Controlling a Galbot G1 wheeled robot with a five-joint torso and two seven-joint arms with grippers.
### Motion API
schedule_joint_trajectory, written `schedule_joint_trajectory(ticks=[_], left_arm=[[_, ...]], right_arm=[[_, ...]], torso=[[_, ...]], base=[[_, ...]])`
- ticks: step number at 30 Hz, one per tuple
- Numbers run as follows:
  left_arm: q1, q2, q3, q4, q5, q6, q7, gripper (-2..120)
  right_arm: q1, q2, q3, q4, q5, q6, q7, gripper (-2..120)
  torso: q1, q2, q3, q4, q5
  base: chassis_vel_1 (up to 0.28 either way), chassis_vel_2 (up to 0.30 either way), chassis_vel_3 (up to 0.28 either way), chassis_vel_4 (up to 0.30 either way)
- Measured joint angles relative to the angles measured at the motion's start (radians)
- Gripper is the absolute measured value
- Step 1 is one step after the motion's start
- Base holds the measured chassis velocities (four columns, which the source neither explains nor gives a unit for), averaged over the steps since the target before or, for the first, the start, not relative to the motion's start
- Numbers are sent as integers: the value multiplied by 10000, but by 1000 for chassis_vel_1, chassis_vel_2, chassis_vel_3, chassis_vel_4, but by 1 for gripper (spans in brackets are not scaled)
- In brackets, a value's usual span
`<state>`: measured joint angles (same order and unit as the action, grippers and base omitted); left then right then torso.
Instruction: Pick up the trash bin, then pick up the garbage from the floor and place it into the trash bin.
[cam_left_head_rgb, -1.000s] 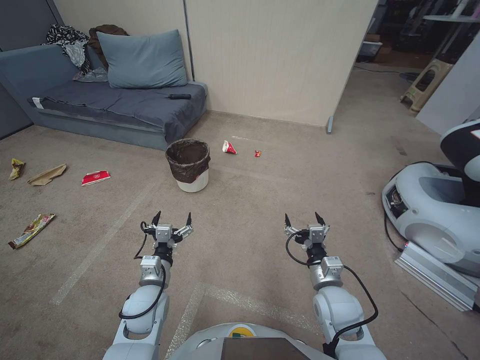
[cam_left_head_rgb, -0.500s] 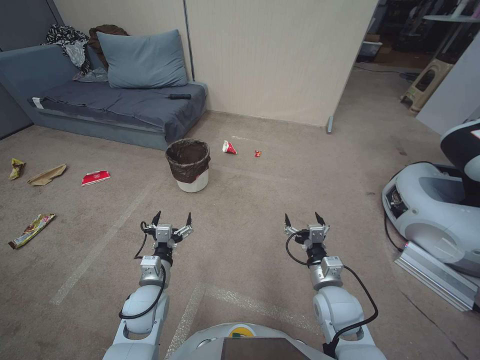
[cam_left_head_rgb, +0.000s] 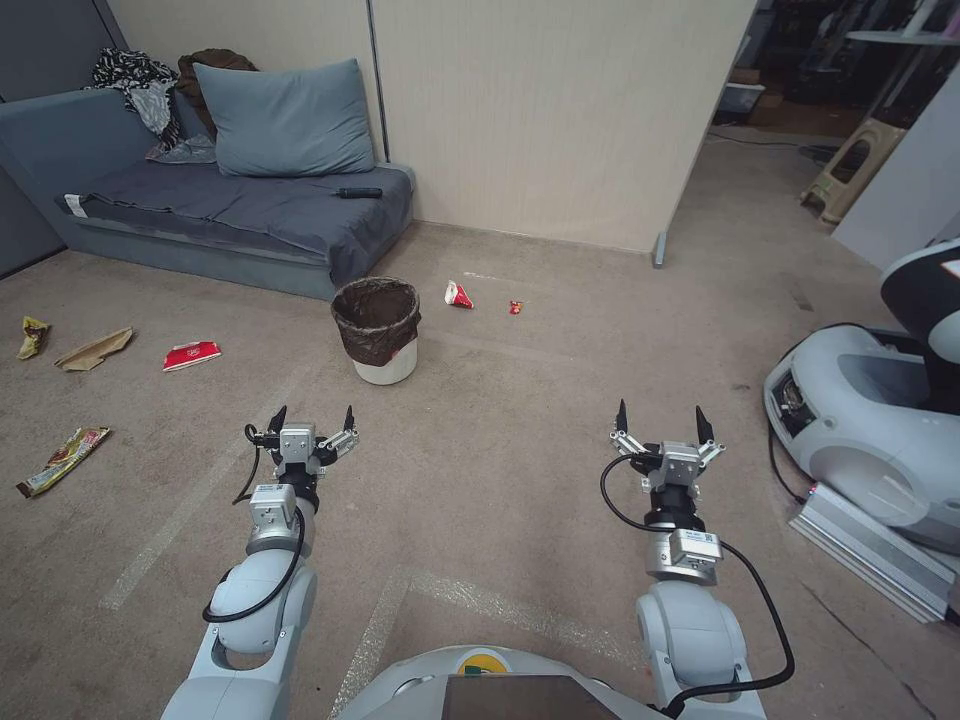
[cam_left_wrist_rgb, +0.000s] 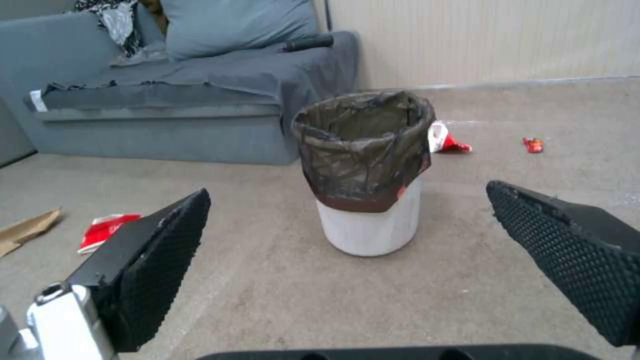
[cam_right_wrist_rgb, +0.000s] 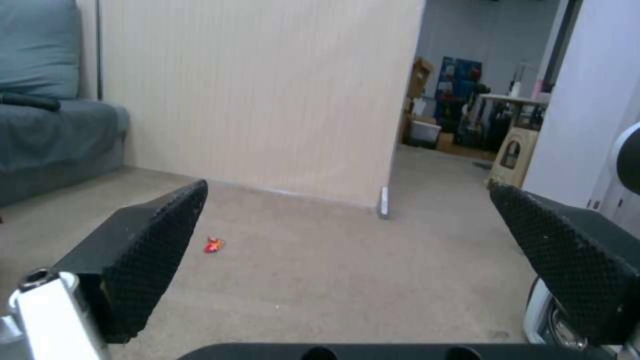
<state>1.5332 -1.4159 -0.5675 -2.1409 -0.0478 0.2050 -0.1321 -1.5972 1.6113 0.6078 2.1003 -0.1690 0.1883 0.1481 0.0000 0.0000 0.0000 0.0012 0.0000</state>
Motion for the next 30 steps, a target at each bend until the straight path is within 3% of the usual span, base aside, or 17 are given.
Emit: schedule_joint_trajectory(ticks=[11,30], left_arm=[[46,-66,20,131,22,-58,-4,100],[52,-107,23,233,98,-143,5,100]], right_arm=[[181,-14,120,-419,101,657,-325,100],[204,-25,124,-716,163,874,-657,100]], torso=[[0,0,0,-2,-2],[0,0,0,-2,-1]], base=[[0,0,0,0],[0,0,0,0]])
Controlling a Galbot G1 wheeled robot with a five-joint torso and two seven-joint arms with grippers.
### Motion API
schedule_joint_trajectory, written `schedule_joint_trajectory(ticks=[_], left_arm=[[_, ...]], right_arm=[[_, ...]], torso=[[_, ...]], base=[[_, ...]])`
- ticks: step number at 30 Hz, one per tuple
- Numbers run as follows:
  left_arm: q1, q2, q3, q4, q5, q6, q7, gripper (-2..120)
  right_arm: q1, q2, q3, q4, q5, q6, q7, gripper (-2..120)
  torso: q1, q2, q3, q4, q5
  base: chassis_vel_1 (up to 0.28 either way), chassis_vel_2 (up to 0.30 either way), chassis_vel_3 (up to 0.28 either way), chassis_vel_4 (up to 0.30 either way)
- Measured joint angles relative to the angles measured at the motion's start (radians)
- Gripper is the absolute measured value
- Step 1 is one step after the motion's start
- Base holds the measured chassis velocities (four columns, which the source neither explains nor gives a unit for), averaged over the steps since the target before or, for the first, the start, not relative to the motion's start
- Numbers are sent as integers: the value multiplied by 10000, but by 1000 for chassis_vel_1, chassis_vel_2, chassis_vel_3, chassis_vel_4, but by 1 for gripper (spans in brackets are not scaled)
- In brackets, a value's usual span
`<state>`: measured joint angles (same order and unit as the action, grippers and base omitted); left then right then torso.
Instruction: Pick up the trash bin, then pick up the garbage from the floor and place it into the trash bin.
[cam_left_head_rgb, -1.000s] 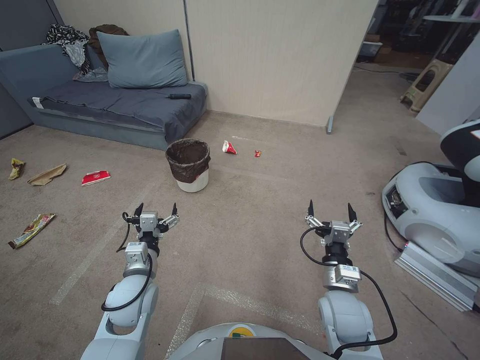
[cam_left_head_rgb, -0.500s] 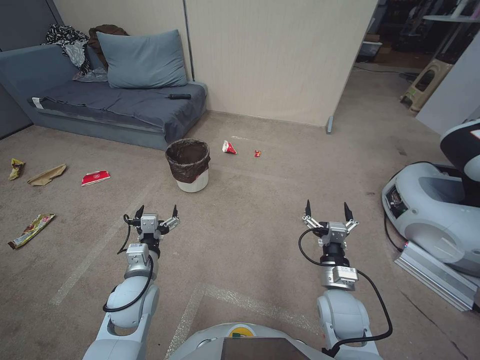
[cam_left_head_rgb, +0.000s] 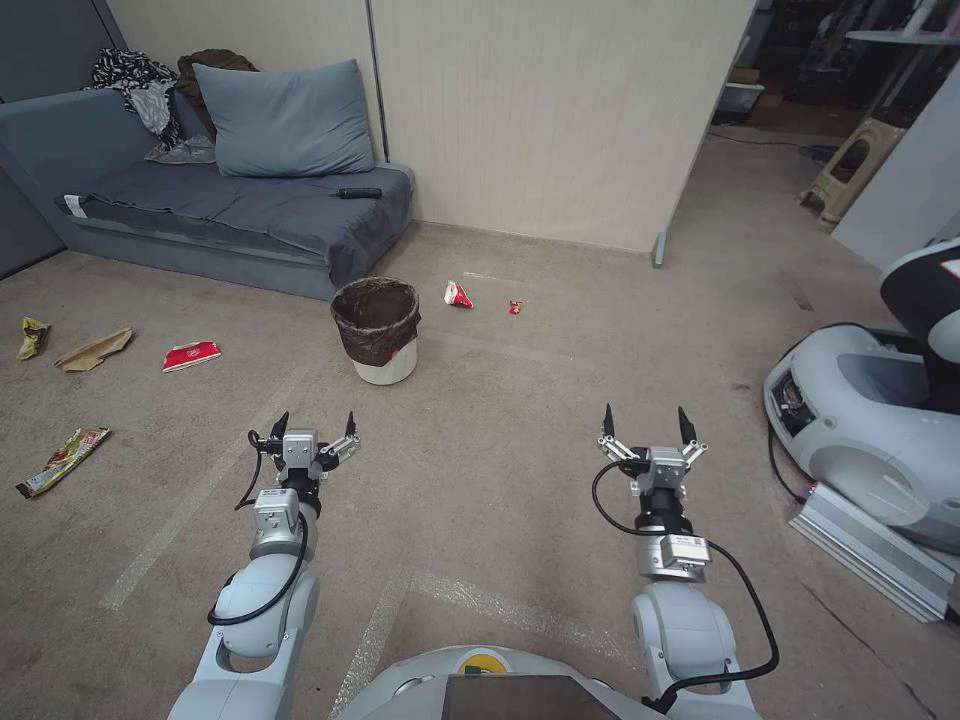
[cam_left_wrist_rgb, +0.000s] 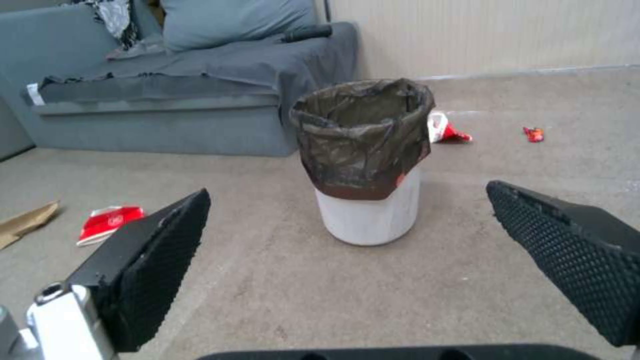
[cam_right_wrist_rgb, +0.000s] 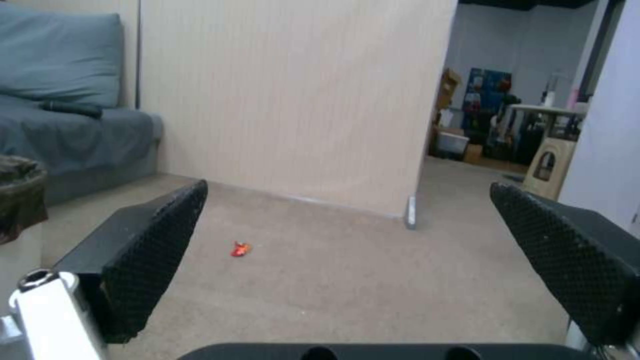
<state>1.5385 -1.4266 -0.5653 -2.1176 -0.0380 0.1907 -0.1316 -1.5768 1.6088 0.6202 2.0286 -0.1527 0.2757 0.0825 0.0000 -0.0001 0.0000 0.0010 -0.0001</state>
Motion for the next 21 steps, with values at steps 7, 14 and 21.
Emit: schedule_joint_trajectory(ticks=[7,14,21], left_arm=[[35,-11,-18,-3,92,-32,82,100],[55,-66,-5,41,152,-90,113,100],[64,-89,12,58,176,-104,118,100]], right_arm=[[-20,-4,0,-22,52,85,-153,100],[-43,-6,12,-54,46,124,-211,100],[-70,-6,12,-141,47,208,-256,100]], torso=[[0,0,0,0,0],[0,0,-1,1,0],[0,0,1,0,1]], base=[[-14,10,13,-15],[-144,135,135,-135],[-216,212,213,-206]])
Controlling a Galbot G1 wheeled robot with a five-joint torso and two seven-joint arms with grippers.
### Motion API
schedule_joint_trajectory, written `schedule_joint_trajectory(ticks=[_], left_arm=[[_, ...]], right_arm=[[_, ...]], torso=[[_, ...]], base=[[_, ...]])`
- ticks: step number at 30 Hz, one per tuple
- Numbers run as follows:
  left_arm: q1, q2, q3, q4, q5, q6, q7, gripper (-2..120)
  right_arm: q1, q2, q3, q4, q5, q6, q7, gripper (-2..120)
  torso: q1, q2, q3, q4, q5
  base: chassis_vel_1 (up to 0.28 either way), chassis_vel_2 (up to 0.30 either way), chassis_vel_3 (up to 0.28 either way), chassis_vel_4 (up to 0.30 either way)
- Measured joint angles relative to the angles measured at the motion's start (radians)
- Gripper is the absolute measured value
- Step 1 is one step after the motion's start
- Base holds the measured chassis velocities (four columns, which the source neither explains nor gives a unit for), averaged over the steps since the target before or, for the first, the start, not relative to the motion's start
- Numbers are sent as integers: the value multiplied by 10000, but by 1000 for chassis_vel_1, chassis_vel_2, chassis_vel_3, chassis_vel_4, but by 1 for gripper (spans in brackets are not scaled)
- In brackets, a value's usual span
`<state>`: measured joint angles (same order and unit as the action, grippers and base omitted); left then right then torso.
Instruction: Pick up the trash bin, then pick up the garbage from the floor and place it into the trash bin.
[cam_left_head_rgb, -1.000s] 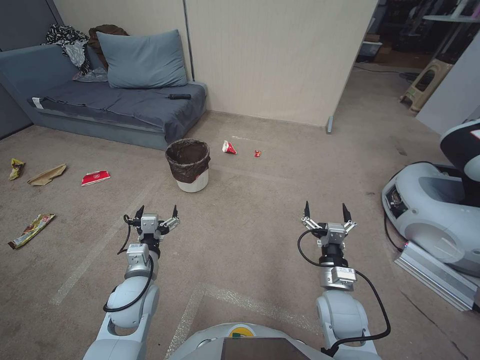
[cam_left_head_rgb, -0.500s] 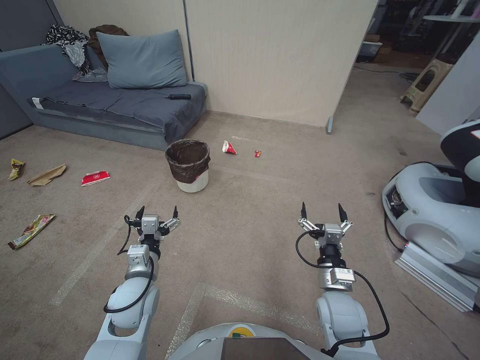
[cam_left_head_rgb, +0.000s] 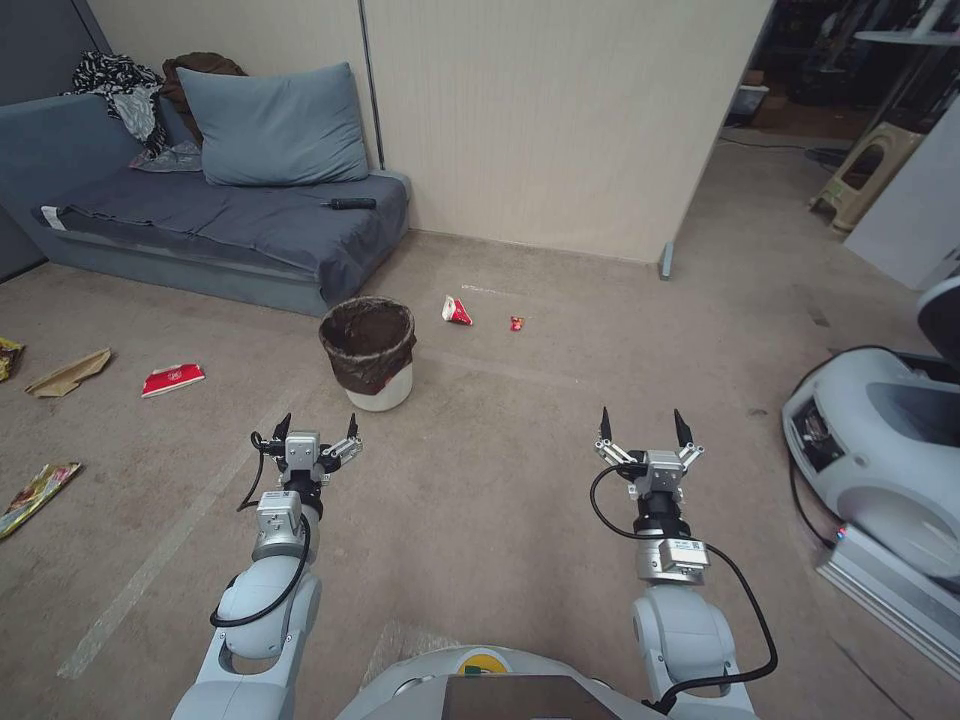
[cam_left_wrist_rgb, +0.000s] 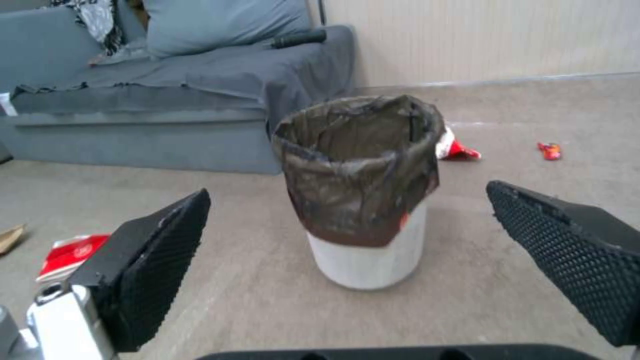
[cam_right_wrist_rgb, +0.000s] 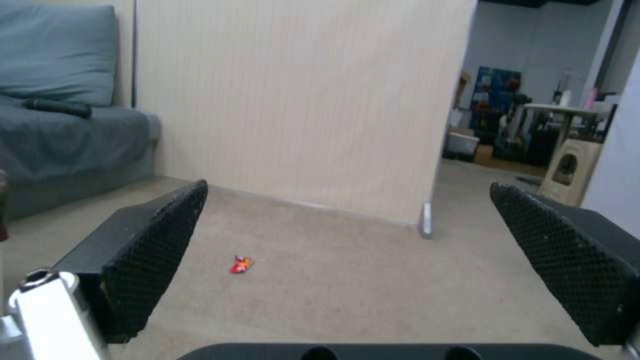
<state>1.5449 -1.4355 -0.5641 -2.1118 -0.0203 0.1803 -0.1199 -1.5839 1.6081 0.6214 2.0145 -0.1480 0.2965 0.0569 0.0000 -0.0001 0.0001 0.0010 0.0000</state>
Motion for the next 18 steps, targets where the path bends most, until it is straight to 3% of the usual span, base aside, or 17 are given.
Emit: schedule_joint_trajectory(ticks=[18], left_arm=[[62,-23,-35,-2,45,-23,33,100]], right_arm=[[-29,0,14,-91,47,126,-99,100]], torso=[[-1,0,-2,-2,2]], base=[[-191,185,181,-183]])
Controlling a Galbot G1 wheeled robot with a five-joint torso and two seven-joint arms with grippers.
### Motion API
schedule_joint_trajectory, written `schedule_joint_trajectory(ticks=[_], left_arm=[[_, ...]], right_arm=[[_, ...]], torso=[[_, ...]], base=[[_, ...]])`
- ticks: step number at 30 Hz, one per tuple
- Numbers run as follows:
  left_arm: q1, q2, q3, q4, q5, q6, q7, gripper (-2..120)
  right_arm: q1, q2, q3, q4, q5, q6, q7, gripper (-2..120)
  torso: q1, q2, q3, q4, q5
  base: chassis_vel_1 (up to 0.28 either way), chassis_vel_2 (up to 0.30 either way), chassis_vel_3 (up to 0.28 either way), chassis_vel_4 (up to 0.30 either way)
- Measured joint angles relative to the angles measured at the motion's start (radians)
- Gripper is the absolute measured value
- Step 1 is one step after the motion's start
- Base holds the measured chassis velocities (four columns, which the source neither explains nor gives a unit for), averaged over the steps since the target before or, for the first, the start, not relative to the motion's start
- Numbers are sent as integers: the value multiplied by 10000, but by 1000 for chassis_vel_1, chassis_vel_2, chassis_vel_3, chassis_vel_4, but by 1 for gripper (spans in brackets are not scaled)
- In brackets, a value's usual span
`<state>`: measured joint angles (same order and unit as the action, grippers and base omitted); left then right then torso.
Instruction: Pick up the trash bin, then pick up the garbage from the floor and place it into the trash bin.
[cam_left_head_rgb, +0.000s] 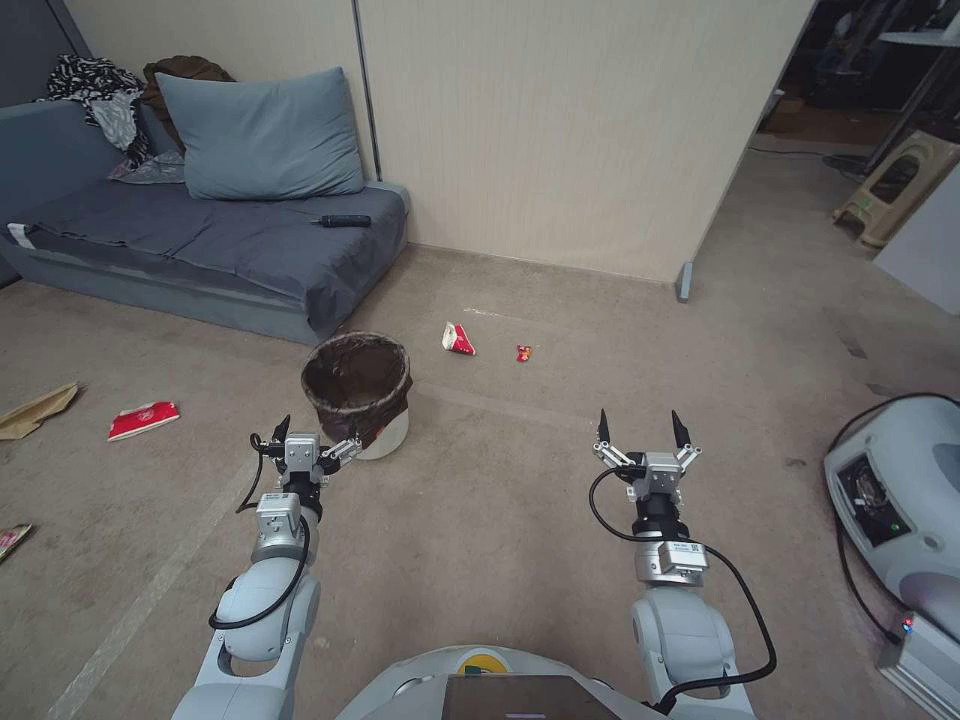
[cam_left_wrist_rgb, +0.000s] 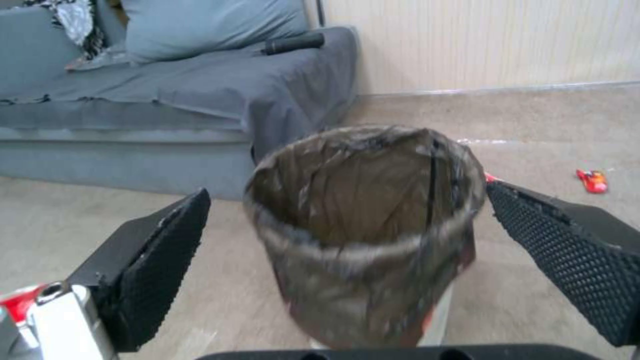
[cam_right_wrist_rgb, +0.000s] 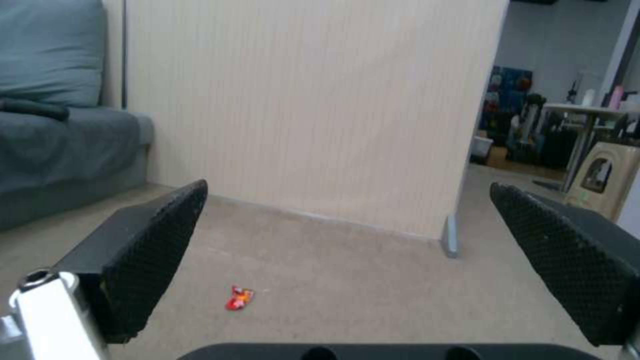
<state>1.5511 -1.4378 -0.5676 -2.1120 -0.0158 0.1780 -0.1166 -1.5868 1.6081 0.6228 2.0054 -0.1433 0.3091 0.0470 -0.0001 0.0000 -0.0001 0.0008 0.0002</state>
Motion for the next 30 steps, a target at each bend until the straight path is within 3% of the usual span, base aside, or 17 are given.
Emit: schedule_joint_trajectory(ticks=[25,30], left_arm=[[47,-67,-17,-38,46,26,-150,100],[117,-121,-37,-86,63,72,-296,100]], right_arm=[[33,0,30,-78,89,94,-77,100],[154,0,41,-263,-74,554,-32,100]], torso=[[1,0,1,1,-4],[1,0,1,3,-2]], base=[[-215,221,213,-214],[-231,227,235,-223]])
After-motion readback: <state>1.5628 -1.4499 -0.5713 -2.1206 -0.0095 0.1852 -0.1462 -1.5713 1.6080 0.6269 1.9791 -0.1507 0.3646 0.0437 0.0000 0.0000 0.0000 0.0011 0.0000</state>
